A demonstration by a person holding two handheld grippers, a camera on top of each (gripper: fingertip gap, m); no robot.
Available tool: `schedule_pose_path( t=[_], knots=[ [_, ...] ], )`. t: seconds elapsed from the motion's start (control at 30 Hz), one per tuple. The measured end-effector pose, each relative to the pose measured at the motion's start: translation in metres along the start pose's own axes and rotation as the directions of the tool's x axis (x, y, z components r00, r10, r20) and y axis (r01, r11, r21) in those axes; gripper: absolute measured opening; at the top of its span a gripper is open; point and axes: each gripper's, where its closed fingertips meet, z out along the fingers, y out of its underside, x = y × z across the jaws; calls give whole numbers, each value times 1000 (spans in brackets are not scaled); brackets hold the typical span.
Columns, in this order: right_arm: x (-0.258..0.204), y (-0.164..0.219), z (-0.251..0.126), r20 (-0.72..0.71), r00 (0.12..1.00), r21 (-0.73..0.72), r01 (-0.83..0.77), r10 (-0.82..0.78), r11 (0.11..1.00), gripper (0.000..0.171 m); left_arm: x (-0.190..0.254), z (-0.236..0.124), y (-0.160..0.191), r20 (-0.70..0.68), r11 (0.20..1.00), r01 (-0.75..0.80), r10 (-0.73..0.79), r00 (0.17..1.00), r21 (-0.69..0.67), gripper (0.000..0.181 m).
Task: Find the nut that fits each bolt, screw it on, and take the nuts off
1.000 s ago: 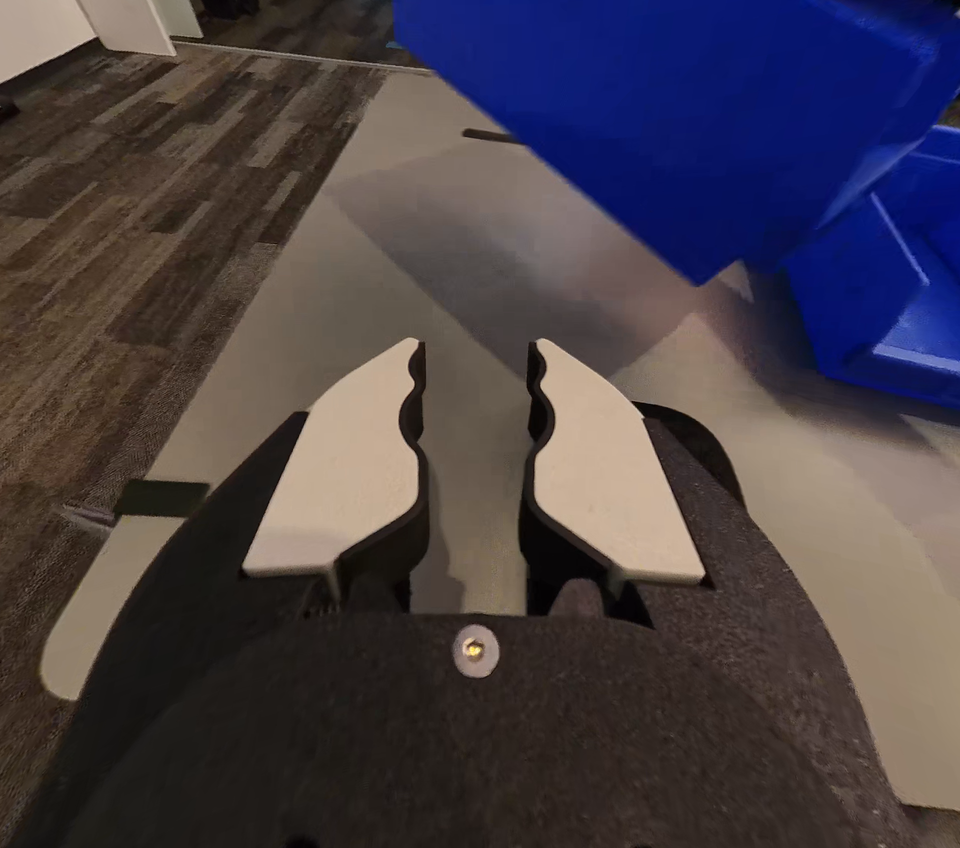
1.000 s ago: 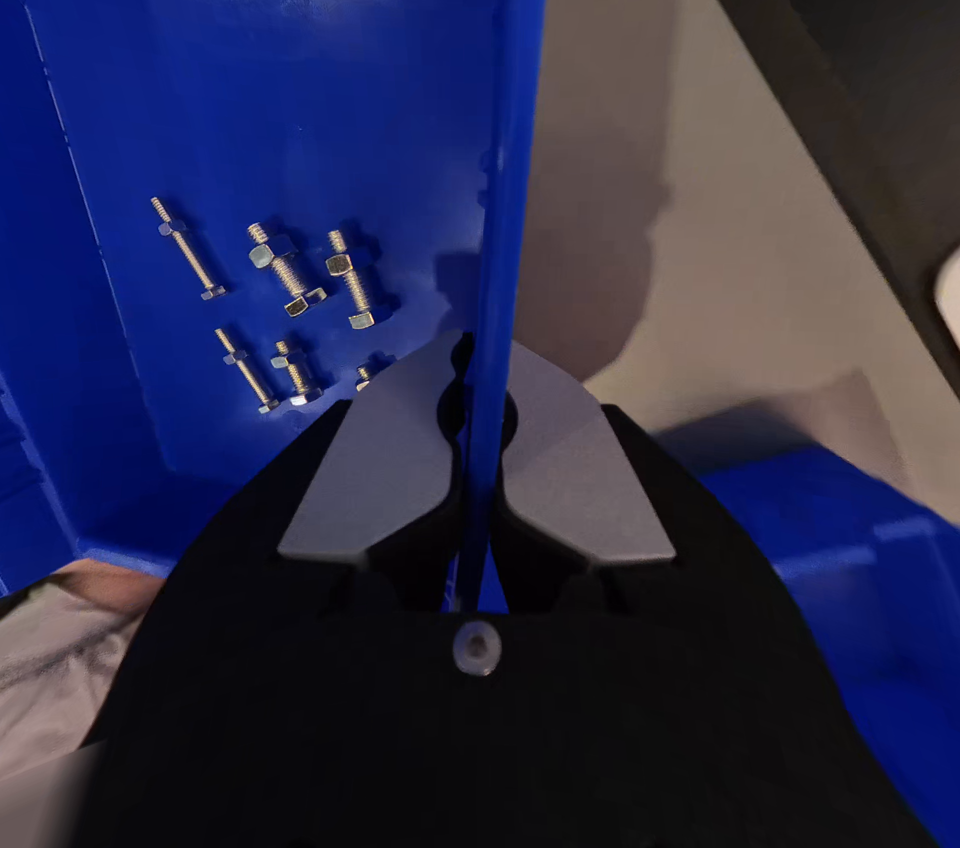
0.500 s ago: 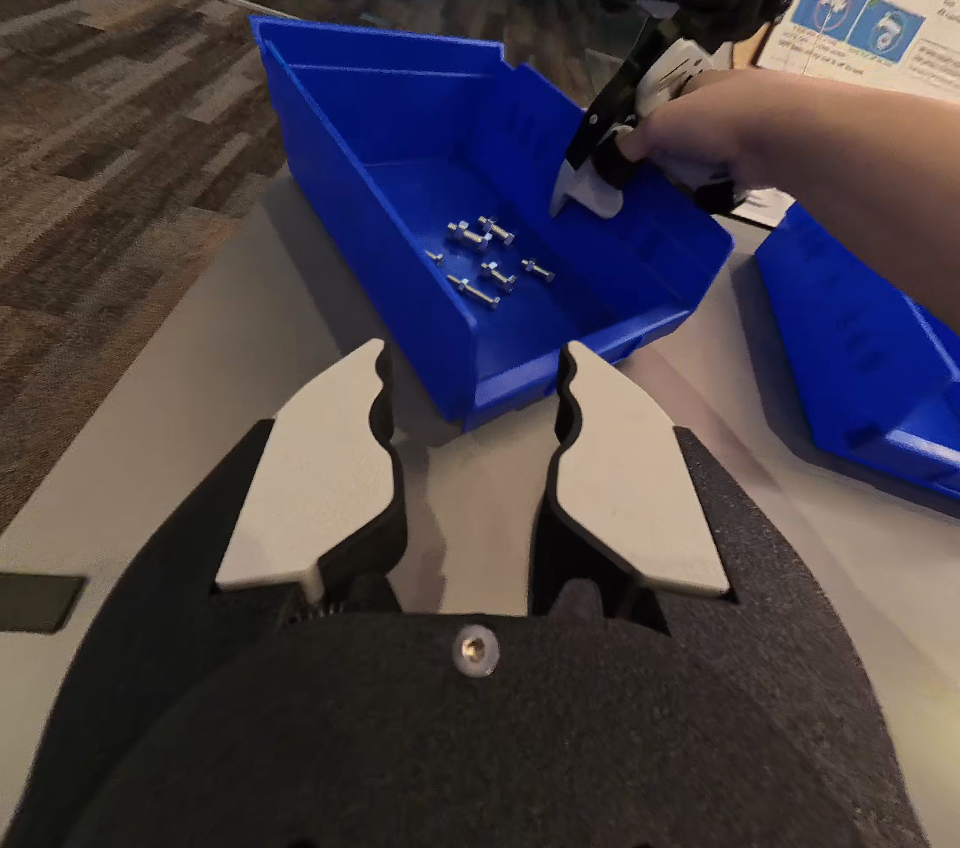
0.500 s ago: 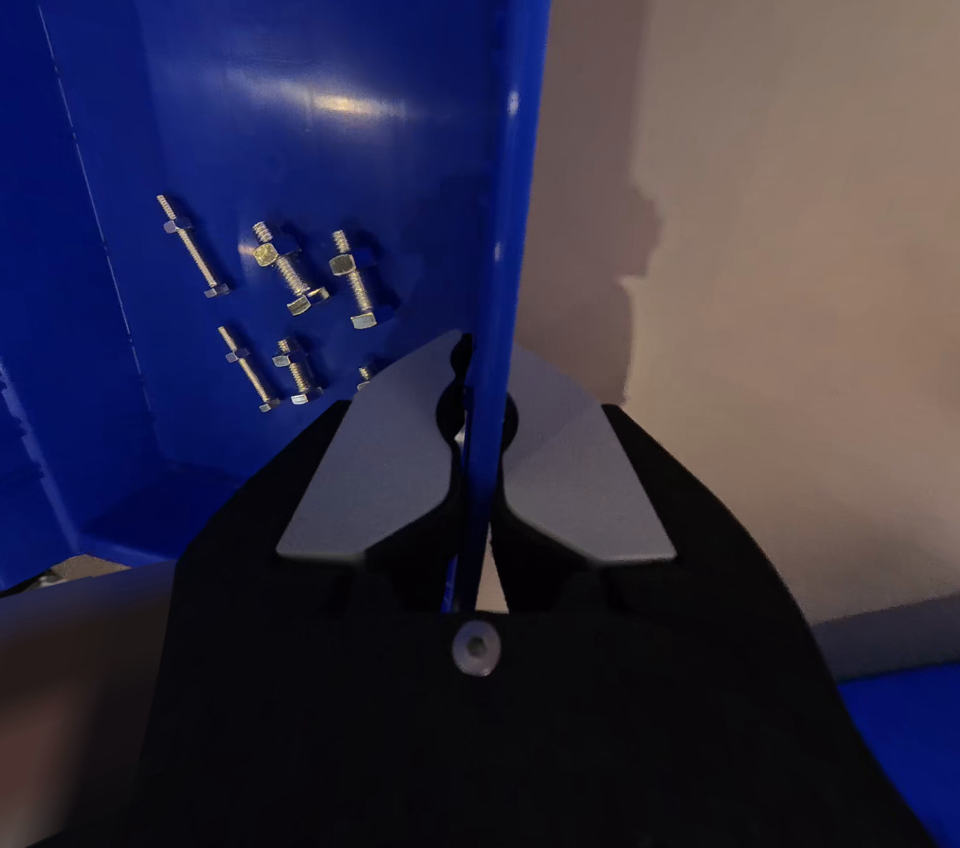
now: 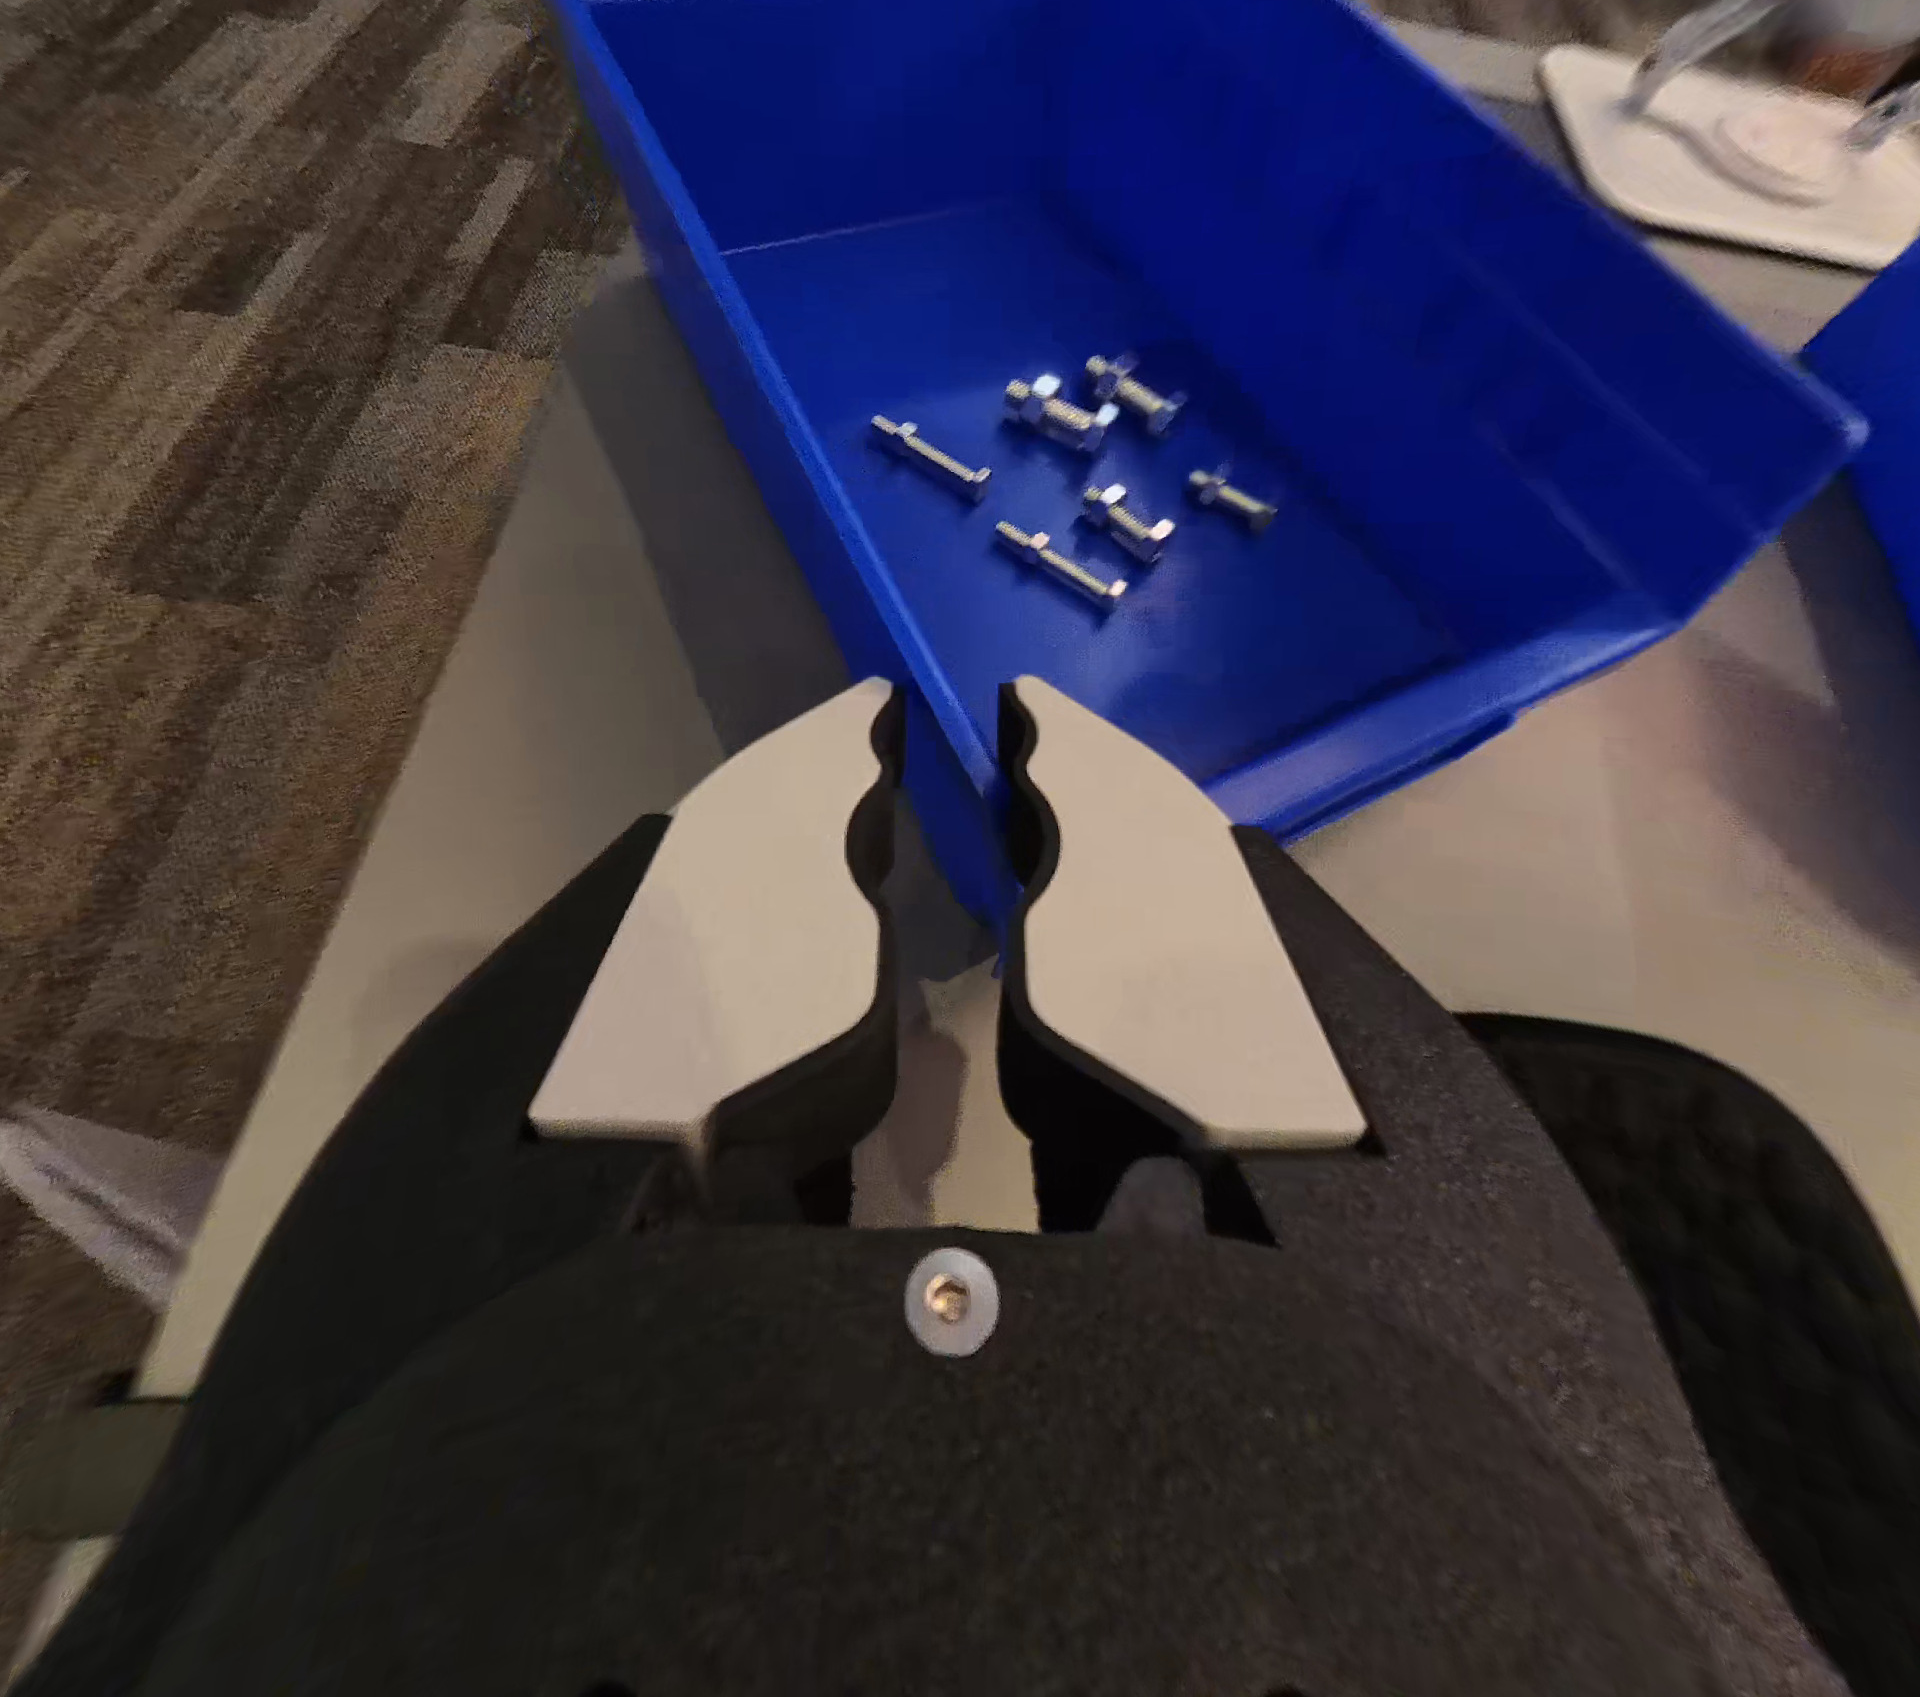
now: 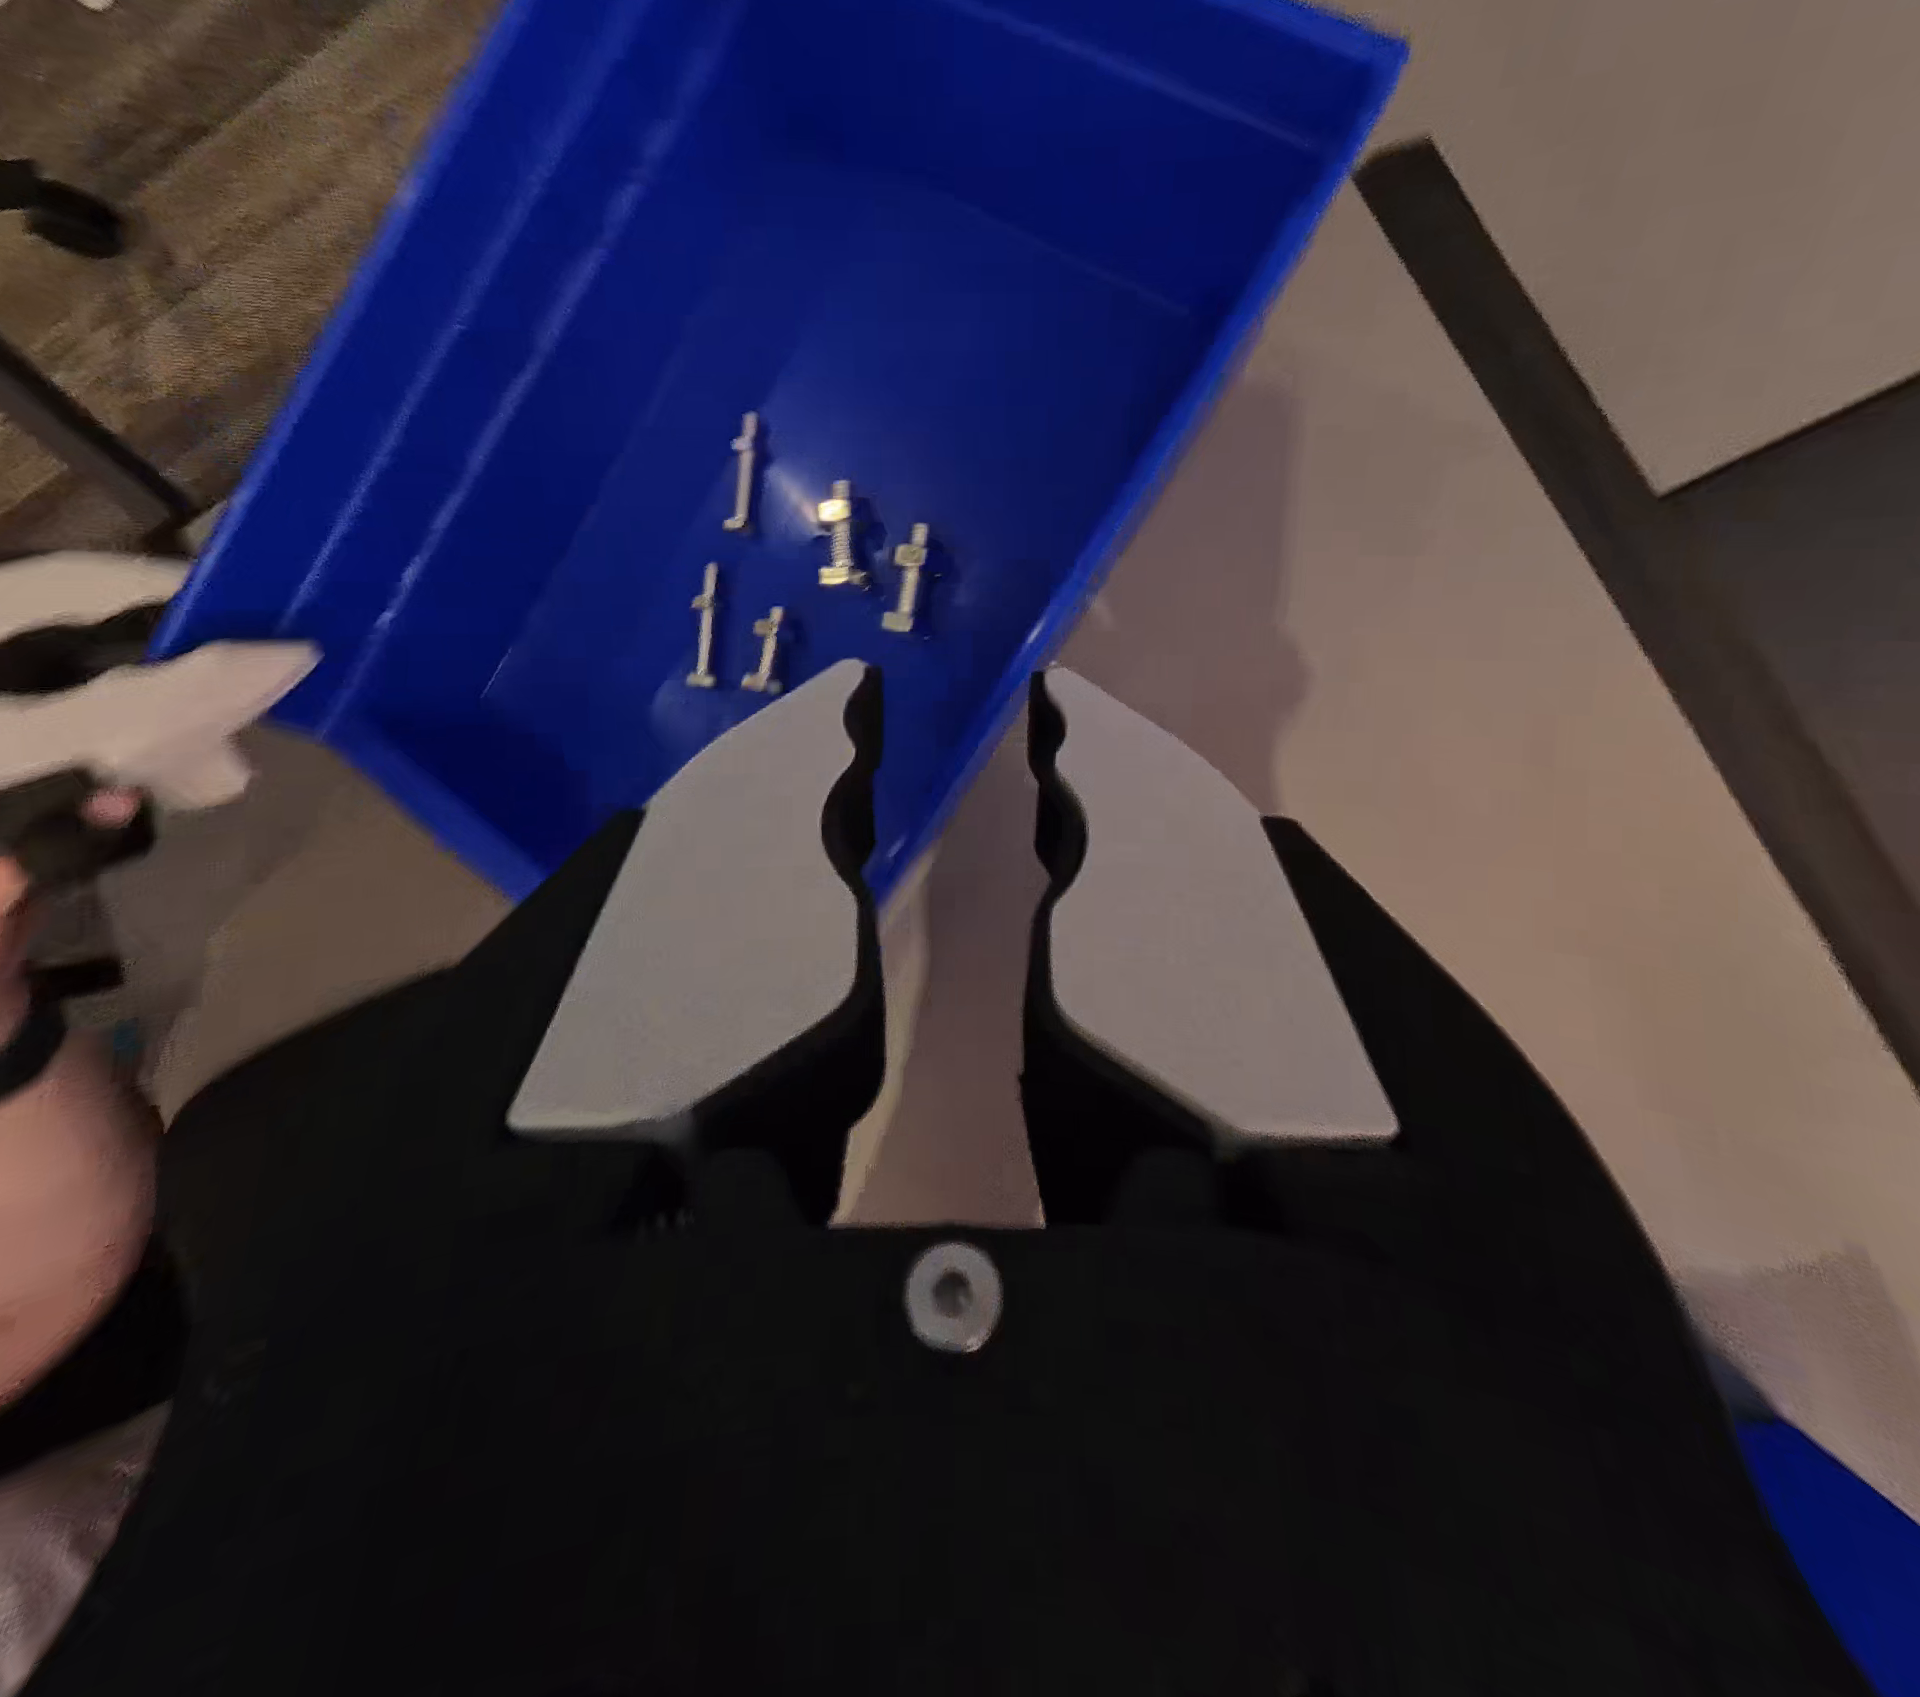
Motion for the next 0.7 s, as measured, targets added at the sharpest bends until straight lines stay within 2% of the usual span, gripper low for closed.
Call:
schedule_pose_path(
  t=[0.13, 0.2, 0.33, 0.5, 0.7],
  knots=[
    [-15, 24, -69, 34, 995, 106, 89, -93, 990, 24, -36, 2, -4, 99, 985, -154, 161, 982, -73, 6],
    [-13, 50, -102, 15, 992, 133, 119, -122, 984, 24, -53, 4, -7, 89, 975, -201, 209, 974, -98, 6],
    [27, 121, -163, -189, 973, 104, 155, -133, 982, 24, -74, 10, -12, -36, 966, -239, 236, 971, -96, 5],
    [91, 213, -233, -441, 897, 67, 54, -19, 996, 25, -87, 14, -15, -145, 926, -360, 343, 928, -111, 7],
    [124, 286, -284, -424, 879, 186, -151, 219, 971, 25, -96, 18, -19, -233, 925, -375, 351, 907, -66, 7]
  ],
)
